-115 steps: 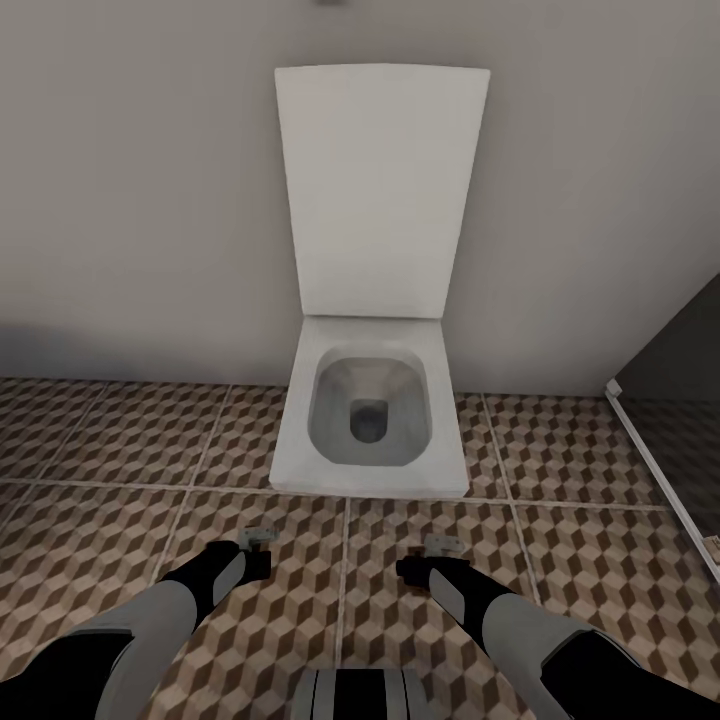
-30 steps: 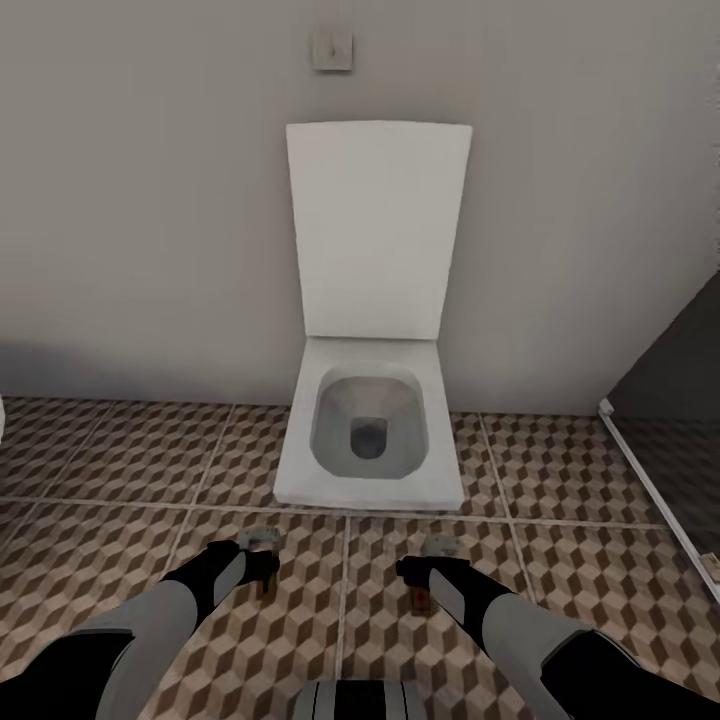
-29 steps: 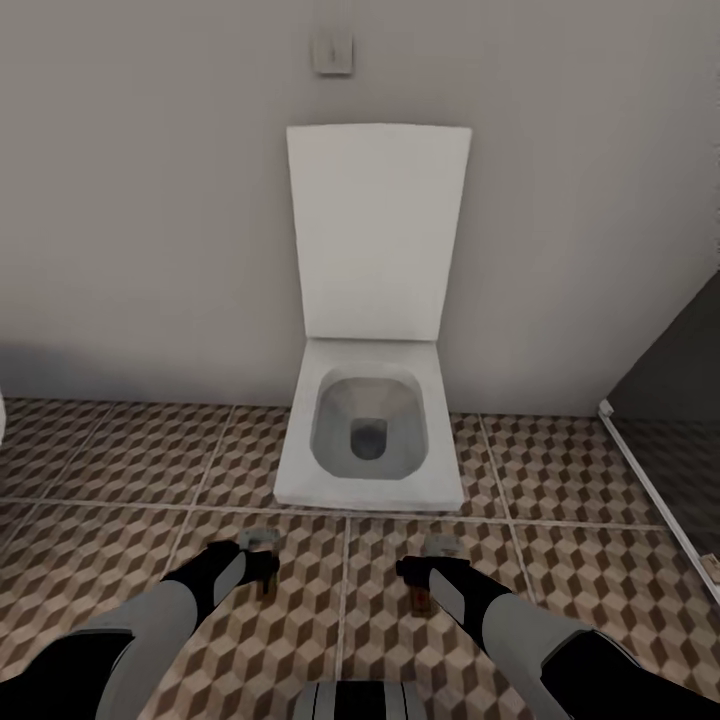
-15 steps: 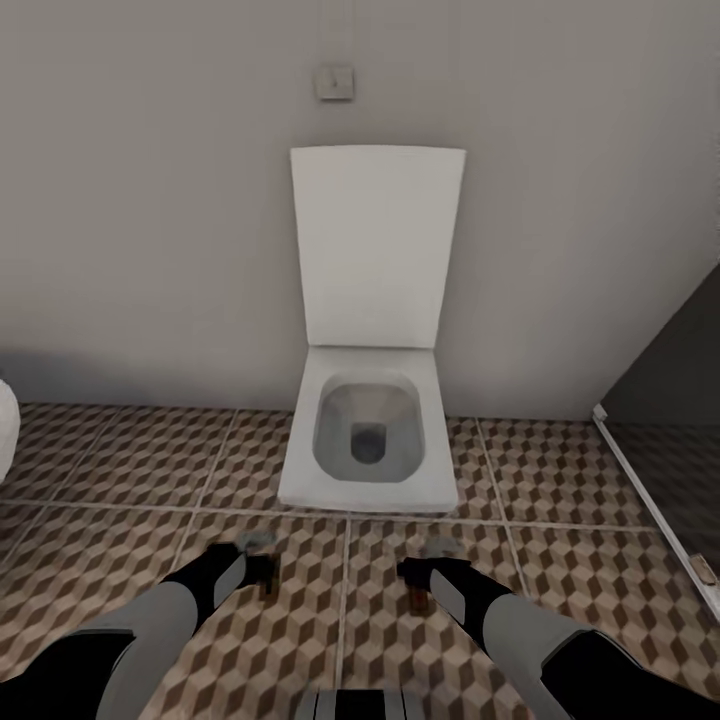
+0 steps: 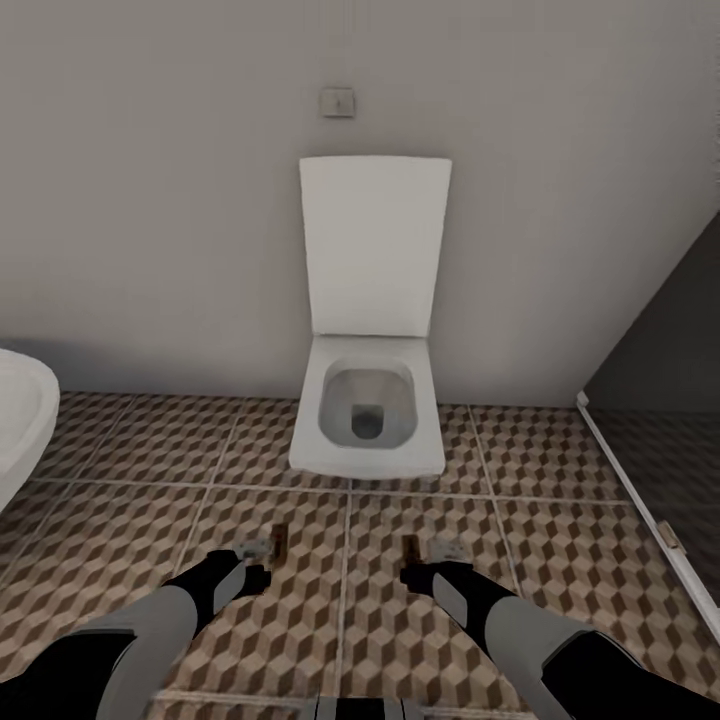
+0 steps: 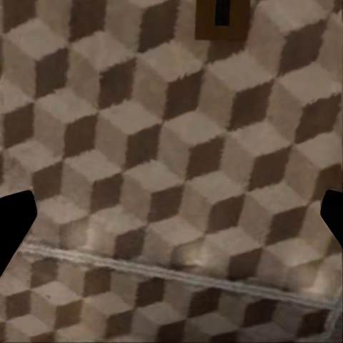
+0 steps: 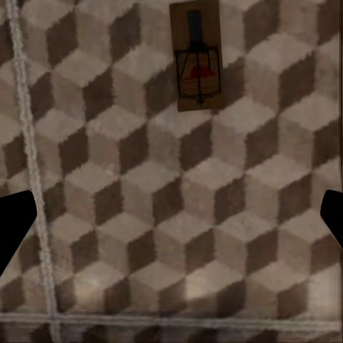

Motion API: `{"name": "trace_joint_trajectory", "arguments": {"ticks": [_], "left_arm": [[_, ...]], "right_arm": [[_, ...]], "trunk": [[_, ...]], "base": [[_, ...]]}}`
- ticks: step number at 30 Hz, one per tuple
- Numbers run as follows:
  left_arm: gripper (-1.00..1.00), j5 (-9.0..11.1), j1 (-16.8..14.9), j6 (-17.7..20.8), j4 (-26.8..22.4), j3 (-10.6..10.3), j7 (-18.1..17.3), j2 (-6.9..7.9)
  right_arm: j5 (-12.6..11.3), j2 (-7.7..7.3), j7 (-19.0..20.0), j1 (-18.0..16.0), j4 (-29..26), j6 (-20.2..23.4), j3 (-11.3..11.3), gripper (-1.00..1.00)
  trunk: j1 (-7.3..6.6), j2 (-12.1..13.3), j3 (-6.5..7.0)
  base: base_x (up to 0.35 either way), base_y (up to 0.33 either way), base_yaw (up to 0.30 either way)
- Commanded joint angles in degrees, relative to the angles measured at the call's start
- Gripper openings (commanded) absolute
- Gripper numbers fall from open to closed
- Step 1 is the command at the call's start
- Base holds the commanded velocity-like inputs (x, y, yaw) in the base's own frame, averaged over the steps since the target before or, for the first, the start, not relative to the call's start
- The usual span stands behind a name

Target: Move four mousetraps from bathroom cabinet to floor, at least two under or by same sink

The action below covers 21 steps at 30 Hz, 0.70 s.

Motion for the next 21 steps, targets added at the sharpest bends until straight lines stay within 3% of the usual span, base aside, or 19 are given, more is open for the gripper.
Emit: {"name": "trace_joint_trajectory", "arguments": {"ticks": [1,8,21], "left_arm": [[1.00,0.6,0.0,0.3,0.0,0.0,0.4,-0.02],[1.00,0.6,0.0,0.2,0.2,0.0,0.5,-0.07],[1.00,0.7,0.0,0.1,0.2,0.0,0.5,-0.10]], "right_arm": [[-0.5,-0.02,-0.3,0.0,0.1,0.4,0.5,1.00],[-0.5,-0.06,-0.3,0.0,1.0,0.4,0.5,1.00],[-0.5,-0.07,-0.3,0.1,1.4,0.5,0.5,1.00]], "trunk": [[-0.27,0.4,0.15],[-1.80,3.2,1.41],[-1.80,3.2,1.41]], "base": [[-0.290,0.000,0.000],[-0.156,0.000,0.000],[-0.027,0.000,0.000]]}}
